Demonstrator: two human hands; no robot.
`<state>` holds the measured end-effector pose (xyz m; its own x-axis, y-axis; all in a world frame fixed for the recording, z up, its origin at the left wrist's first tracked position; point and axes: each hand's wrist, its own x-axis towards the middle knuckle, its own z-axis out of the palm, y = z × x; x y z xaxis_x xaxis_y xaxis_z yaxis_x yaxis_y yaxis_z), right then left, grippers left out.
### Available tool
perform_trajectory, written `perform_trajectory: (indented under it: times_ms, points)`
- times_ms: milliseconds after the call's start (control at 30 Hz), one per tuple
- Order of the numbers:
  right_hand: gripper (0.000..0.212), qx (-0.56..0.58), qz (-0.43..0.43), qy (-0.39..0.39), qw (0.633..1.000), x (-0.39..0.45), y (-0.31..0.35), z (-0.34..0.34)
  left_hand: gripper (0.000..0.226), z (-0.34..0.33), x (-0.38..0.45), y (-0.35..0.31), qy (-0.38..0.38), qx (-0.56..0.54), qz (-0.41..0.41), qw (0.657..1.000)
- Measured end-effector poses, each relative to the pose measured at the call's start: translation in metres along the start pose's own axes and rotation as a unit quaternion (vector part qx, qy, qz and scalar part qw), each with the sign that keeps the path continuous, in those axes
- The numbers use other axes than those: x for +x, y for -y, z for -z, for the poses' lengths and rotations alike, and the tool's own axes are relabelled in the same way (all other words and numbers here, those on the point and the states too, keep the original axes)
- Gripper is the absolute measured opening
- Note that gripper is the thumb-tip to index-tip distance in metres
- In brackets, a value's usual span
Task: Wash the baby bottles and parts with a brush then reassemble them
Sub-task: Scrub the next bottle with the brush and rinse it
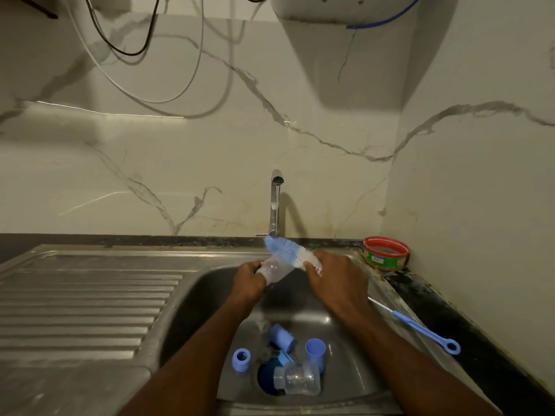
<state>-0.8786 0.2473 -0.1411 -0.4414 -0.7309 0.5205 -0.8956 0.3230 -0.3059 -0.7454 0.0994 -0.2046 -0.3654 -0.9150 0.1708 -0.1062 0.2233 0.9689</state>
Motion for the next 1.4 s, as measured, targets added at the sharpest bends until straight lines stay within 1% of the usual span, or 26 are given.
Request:
perform_trajectory:
  times_ms: [33, 100, 133, 200, 267, 367, 433, 500, 567, 667, 700, 767, 833, 900, 967, 1000, 1067, 1133, 1167, 1233, 1300, 1400]
  points:
    - [0.038, -0.015, -0.01, -0.013, 1.0, 0.002, -0.004, 0.0, 0.026, -0.001, -0.002, -0.003, 0.019, -0.022, 0.003, 1.0]
    - [0.038, -0.02, -0.004, -0.005, 1.0, 0.001, -0.006, -0.002, 0.032, -0.002, -0.007, -0.008, 0.065, -0.091, 0.034, 0.993]
    - [0.037, -0.008, 0.01, 0.016, 1.0, -0.002, -0.006, -0.004, 0.032, -0.002, -0.01, -0.01, 0.086, -0.117, 0.046, 0.988]
    - [0.037, 0.02, 0.05, 0.053, 0.997, -0.007, -0.006, -0.007, 0.028, -0.002, -0.011, -0.008, 0.104, -0.123, 0.025, 0.987]
    - [0.037, 0.027, 0.07, 0.06, 0.995, -0.008, -0.005, -0.006, 0.029, 0.0, -0.009, -0.003, 0.084, -0.072, -0.022, 0.994]
    - [0.037, 0.0, 0.026, 0.021, 0.999, 0.0, -0.007, -0.004, 0.035, 0.001, -0.006, -0.002, 0.048, 0.002, -0.057, 0.997]
    - [0.035, -0.032, -0.009, 0.003, 0.999, 0.004, -0.013, -0.002, 0.038, -0.001, -0.004, -0.003, 0.04, 0.016, -0.069, 0.997]
    - [0.034, -0.034, -0.028, 0.005, 0.999, 0.005, -0.017, -0.002, 0.035, -0.004, -0.002, -0.005, 0.03, -0.01, -0.073, 0.997]
    - [0.034, -0.012, -0.007, 0.013, 1.0, 0.002, -0.015, -0.003, 0.033, -0.003, -0.001, -0.005, -0.004, -0.035, -0.056, 0.998]
    - [0.04, 0.035, 0.057, 0.048, 0.997, -0.006, -0.006, -0.011, 0.028, 0.002, 0.003, 0.005, -0.034, -0.007, -0.03, 0.999]
    - [0.041, 0.029, 0.068, 0.051, 0.996, -0.007, -0.004, -0.012, 0.027, 0.004, 0.003, 0.007, -0.03, 0.006, -0.028, 0.999]
    - [0.039, 0.015, 0.047, 0.036, 0.998, -0.003, 0.0, -0.009, 0.027, 0.004, 0.001, 0.006, -0.009, 0.01, -0.02, 1.0]
    - [0.038, -0.005, 0.004, -0.001, 1.0, 0.002, -0.003, -0.004, 0.027, 0.001, -0.001, 0.0, 0.02, -0.018, -0.011, 1.0]
    - [0.037, -0.032, -0.021, -0.017, 0.999, 0.003, -0.006, 0.0, 0.029, -0.002, -0.006, -0.008, 0.06, -0.059, 0.01, 0.996]
    - [0.036, -0.018, -0.005, 0.006, 1.0, 0.001, -0.009, -0.002, 0.029, -0.004, -0.012, -0.013, 0.099, -0.102, 0.028, 0.989]
    - [0.036, -0.003, 0.012, 0.029, 1.0, -0.001, -0.009, -0.004, 0.028, -0.004, -0.011, -0.013, 0.1, -0.12, 0.035, 0.987]
    - [0.039, 0.024, 0.047, 0.064, 0.997, -0.005, -0.008, -0.008, 0.034, -0.003, -0.01, -0.009, 0.071, -0.135, 0.021, 0.988]
    - [0.039, 0.024, 0.059, 0.057, 0.996, -0.005, -0.006, -0.008, 0.04, 0.0, -0.004, -0.003, 0.027, -0.062, -0.023, 0.997]
    - [0.038, 0.018, 0.049, 0.042, 0.998, -0.003, -0.006, -0.007, 0.039, 0.001, -0.002, -0.001, 0.014, -0.039, -0.033, 0.999]
    - [0.038, -0.002, 0.014, 0.01, 1.0, 0.002, -0.009, -0.006, 0.036, 0.001, 0.0, 0.0, -0.001, -0.031, -0.036, 0.999]
    - [0.04, -0.028, -0.014, -0.003, 1.0, 0.005, -0.011, -0.004, 0.035, -0.001, 0.002, -0.003, -0.01, -0.012, -0.051, 0.999]
    - [0.038, -0.03, -0.001, 0.002, 1.0, 0.004, -0.01, -0.004, 0.029, -0.003, 0.004, -0.001, -0.021, 0.01, -0.054, 0.998]
